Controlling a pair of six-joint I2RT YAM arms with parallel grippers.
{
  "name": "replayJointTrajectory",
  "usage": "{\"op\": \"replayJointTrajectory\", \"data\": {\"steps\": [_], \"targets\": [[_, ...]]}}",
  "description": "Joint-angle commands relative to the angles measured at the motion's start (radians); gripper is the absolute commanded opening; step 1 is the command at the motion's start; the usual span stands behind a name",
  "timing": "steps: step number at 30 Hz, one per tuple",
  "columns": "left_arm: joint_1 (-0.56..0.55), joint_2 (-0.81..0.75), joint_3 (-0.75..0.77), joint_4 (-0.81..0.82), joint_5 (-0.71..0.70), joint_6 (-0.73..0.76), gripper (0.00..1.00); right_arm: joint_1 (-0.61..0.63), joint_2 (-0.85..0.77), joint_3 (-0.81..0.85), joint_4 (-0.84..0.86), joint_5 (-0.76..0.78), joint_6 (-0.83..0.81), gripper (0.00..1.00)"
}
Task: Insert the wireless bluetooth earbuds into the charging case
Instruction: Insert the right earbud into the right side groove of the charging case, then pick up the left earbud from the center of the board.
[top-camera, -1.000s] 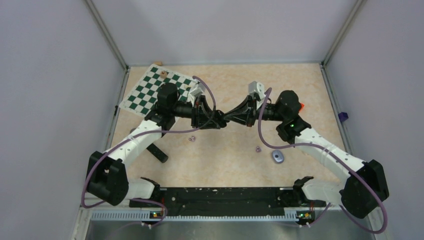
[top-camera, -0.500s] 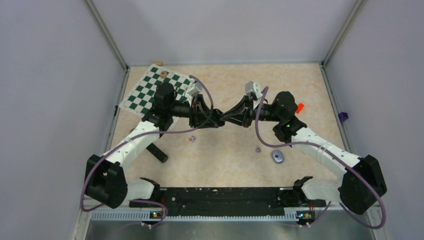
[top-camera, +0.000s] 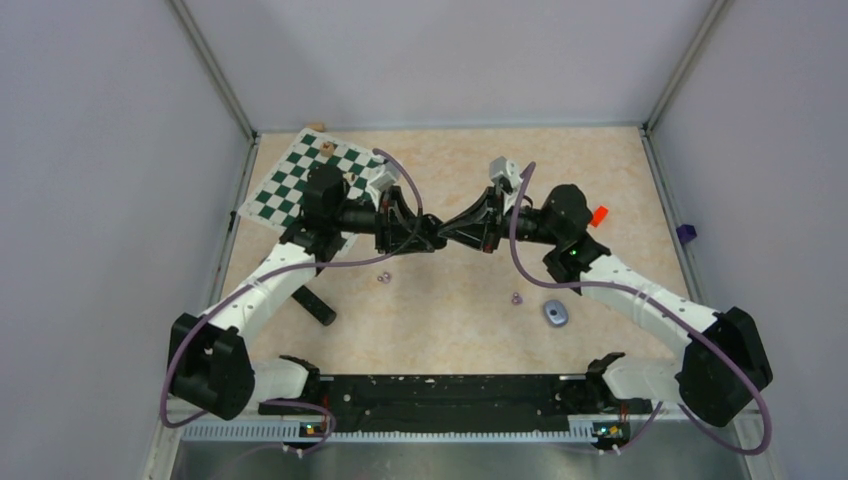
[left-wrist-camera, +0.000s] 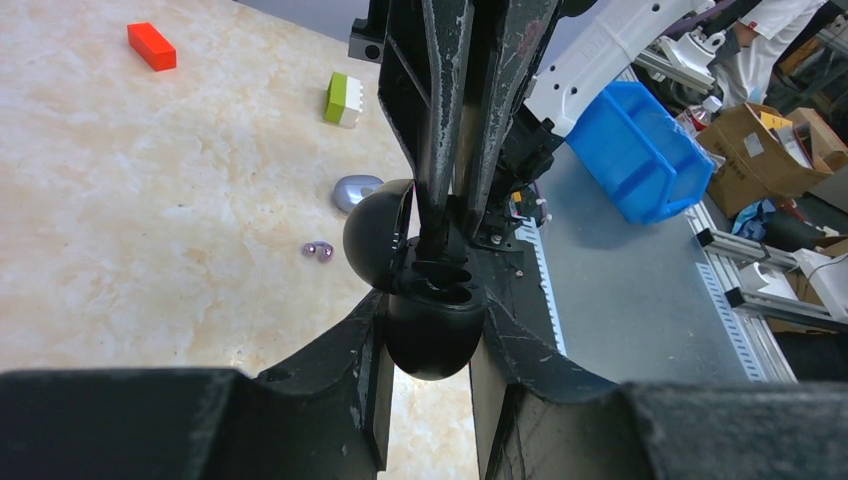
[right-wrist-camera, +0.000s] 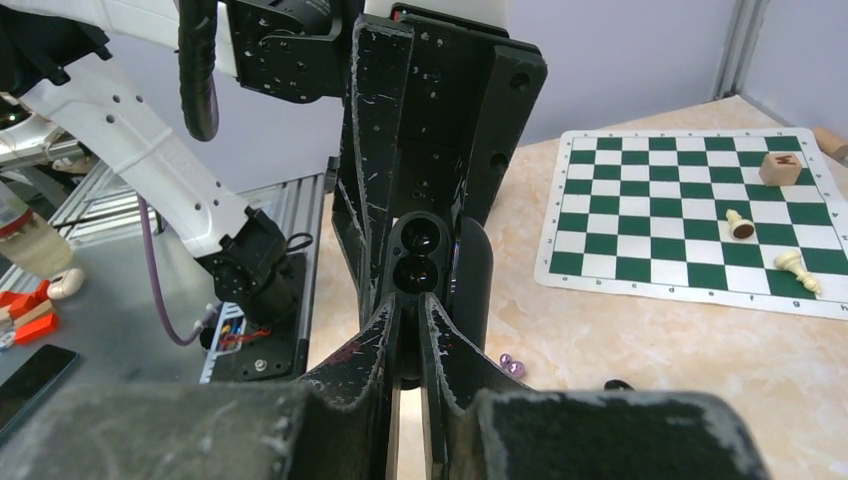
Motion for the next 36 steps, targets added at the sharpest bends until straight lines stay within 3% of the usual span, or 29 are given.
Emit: {"op": "replayJointTrajectory", "data": {"steps": [1,8,22,27,36], "targets": [[0.012,-0.053,0.011,0.022,0.013,0.030,0.00,0.030,0.020,0.024,-0.029,0.051,0.021,0.09],[0.016,-0.053,0.012,0.018,0.013,0.032,0.00,0.049,0.034,0.041,-0.064,0.077,0.000,0.12],[0.019,-0.060,0.017,-0.011,0.012,0.056,0.00,0.042,-0.020,0.186,-0.288,0.014,-0.126,0.45],[0.018,-0.061,0.021,-0.037,0.013,0.081,0.00,0.014,-0.057,0.223,-0.328,-0.024,-0.133,0.47],[0.018,-0.067,0.050,-0.142,0.029,0.164,0.00,-0.044,-0.107,0.200,-0.320,0.011,-0.157,0.41]]}}
